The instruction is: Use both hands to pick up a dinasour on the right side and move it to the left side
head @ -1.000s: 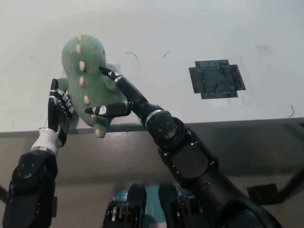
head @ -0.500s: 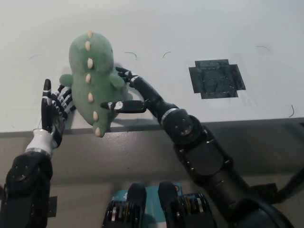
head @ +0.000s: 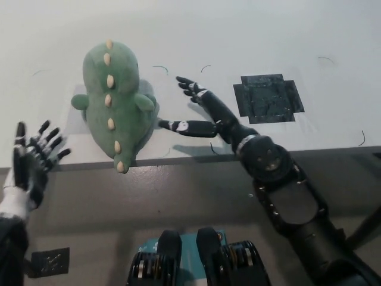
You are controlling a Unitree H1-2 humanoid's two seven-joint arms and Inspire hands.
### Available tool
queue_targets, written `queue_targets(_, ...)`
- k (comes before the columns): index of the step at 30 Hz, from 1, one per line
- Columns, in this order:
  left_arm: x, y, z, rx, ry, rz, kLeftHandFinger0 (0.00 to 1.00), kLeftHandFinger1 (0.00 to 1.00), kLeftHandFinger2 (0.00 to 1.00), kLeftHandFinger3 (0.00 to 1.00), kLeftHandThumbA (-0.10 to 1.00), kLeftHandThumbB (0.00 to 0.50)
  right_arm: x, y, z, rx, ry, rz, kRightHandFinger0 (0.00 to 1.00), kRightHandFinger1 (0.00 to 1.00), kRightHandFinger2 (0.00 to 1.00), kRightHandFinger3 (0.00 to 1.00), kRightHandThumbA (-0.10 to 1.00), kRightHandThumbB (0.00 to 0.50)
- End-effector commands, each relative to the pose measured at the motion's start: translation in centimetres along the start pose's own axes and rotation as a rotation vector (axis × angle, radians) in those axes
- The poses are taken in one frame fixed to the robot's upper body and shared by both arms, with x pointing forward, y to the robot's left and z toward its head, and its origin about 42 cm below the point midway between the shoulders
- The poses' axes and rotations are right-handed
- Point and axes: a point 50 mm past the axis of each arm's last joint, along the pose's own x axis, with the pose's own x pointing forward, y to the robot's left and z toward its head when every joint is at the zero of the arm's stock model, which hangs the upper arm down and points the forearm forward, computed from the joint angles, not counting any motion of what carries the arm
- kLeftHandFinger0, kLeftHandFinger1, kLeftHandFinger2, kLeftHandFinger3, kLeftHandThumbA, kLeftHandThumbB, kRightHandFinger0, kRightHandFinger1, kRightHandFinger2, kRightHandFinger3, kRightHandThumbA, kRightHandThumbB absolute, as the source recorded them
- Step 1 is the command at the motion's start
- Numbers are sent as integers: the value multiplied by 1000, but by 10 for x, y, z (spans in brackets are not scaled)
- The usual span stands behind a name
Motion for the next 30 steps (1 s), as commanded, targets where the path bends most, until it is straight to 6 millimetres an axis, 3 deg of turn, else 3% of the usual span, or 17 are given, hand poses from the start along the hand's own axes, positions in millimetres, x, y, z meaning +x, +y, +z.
queue_targets(1,-14,22,17,22,-58,-29,1000,1000,1000,1000,1000,333,-3,-14,27,1,-144,26,1000,1000,1000,1000,1000,275)
queue_targets(2,-27,27,14,40,-71,-38,1000,1000,1000,1000,1000,328,-13,-18,25,55,-171,24,1000,1000,1000,1000,1000,261)
queue_targets(3,-28,27,14,39,-71,-38,1000,1000,1000,1000,1000,355,-14,-18,25,56,-171,25,1000,1000,1000,1000,1000,278)
queue_targets(5,-43,29,10,50,-85,-40,1000,1000,1000,1000,1000,309,-31,-24,20,86,-169,11,1000,1000,1000,1000,1000,280)
queue_targets(8,-55,26,11,73,-97,-42,1000,1000,1000,1000,1000,341,-48,-28,16,110,-178,-3,1000,1000,1000,1000,1000,273)
queue_targets(10,-65,18,8,90,-101,-47,1000,1000,1000,1000,1000,360,-64,-34,12,97,-201,-27,1000,1000,1000,1000,1000,248)
queue_targets(13,-81,5,3,56,-119,-56,1000,1000,1000,1000,1000,364,-89,-45,5,97,-211,-58,1000,1000,1000,1000,1000,251)
queue_targets(17,-92,-11,0,28,-131,-79,1000,1000,1000,1000,1000,349,-117,-52,-3,130,-201,-91,1000,1000,1000,1000,1000,236)
queue_targets(19,-101,-24,-2,11,-143,-97,1000,1000,1000,1000,1000,331,-145,-60,-12,116,-195,-103,1000,1000,1000,1000,1000,235)
queue_targets(21,-104,-29,-5,15,-144,-96,1000,1000,1000,1000,1000,331,-157,-63,-16,123,-193,-108,1000,1000,1000,1000,1000,228)
queue_targets(22,-113,-25,-5,19,-143,-75,1000,1000,1000,1000,1000,323,-159,-59,-16,135,-201,-92,1000,1000,1000,1000,1000,195)
queue_targets(23,-123,-28,-11,17,-140,-68,1000,1000,1000,1000,1000,323,-177,-63,-22,138,-193,-105,1000,1000,1000,1000,1000,170)
queue_targets(25,-131,-35,-14,11,-142,-69,1000,1000,1000,1000,1000,326,-198,-70,-32,118,-170,-148,1000,1000,1000,1000,1000,191)
queue_targets(28,-143,-39,-17,-15,-139,-65,1000,1000,1000,1000,1000,306,-214,-75,-40,127,-166,-165,1000,1000,1000,1000,1000,180)
queue_targets(29,-149,-45,-19,-17,-141,-60,1000,1000,1000,1000,1000,320,-235,-81,-47,117,-156,-193,1000,1000,1000,1000,1000,153)
queue_targets(30,-156,-43,-18,-15,-145,-47,1000,1000,1000,1000,1000,322,-237,-80,-49,109,-156,-191,1000,1000,1000,1000,1000,151)
